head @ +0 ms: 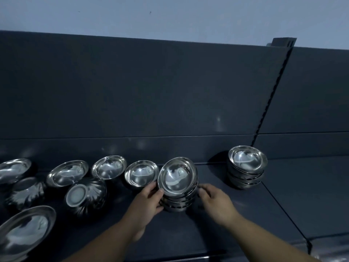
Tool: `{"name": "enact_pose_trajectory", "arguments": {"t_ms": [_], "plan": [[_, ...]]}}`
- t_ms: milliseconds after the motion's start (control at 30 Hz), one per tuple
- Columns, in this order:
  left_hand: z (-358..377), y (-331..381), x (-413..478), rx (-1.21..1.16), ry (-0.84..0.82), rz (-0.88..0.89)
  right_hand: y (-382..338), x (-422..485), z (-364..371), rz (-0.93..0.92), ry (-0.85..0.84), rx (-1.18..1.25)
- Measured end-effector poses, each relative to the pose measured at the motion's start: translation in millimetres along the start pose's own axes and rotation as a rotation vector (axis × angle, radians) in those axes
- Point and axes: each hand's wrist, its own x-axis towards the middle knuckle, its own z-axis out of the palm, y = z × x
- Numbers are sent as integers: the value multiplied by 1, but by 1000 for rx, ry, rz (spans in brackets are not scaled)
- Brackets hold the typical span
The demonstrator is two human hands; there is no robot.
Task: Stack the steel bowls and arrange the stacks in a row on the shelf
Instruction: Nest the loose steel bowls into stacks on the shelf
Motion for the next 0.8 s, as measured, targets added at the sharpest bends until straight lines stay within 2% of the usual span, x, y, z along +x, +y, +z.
{"name": "enact_pose_trajectory", "arguments": {"t_ms": [233, 400, 633, 733, 800], "plan": [[17, -4, 18, -73, -2, -3, 10, -4, -4, -80, -139, 6], [44, 2, 35, -126, 49, 4, 19, 11, -14, -102, -130, 157], [74, 4, 57, -70, 160, 51, 32, 43, -28, -167, -134, 85], [75, -1, 52, 74, 197, 57, 43, 44, -29, -179, -107, 17], [69, -6, 43, 381, 259, 62, 47, 38, -27, -160, -82, -110]]}}
